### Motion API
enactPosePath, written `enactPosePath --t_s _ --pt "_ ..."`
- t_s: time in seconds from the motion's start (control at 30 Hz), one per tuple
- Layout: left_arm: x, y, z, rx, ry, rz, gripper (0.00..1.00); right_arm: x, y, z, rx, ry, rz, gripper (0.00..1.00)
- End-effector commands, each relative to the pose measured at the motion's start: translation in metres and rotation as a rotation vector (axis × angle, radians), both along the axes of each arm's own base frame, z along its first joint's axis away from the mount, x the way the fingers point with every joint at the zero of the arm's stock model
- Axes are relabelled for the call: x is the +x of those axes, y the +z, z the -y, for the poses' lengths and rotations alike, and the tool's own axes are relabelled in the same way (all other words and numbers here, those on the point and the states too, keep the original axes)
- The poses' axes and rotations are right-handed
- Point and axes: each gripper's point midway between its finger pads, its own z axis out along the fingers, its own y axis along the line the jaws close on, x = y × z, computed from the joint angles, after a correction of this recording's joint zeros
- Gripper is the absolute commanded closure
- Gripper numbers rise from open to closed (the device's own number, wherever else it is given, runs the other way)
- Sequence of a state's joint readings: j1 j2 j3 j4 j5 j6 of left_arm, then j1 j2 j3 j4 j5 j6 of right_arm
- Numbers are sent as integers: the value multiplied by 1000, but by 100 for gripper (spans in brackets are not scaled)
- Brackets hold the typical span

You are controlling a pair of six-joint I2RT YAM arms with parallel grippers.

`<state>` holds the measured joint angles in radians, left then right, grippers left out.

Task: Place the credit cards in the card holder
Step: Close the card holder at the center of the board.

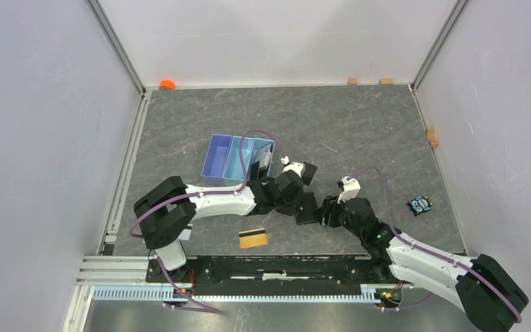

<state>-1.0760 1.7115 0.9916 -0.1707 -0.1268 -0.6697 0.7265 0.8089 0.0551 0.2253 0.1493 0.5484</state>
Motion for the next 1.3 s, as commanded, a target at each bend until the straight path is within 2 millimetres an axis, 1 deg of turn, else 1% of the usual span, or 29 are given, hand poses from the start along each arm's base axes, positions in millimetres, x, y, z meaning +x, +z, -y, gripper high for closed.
enactPosePath --t_s 0.0,0.3,0.47,0.57,0.87,1.07,1.27 --pt "11 21 13 -124 54 11 98 -12 -6 -13 55 67 -41 40" --pt "19 28 19 -173 62 32 98 -20 -22 -9 23 74 -90 42" --pt "18 27 22 -188 52 19 98 -21 -29 -3 -13 58 -110 43" --pt "19 28 28 -209 45 23 98 -22 -30 -2 -18 57 -114 46" --pt "18 19 35 -203 24 3 98 -23 -33 0 -28 56 -125 47" --pt "16 7 39 -185 5 -24 98 -24 -36 1 -34 55 -132 47" --pt "19 7 37 -173 13 -9 98 -24 -36 1 -33 56 -131 47"
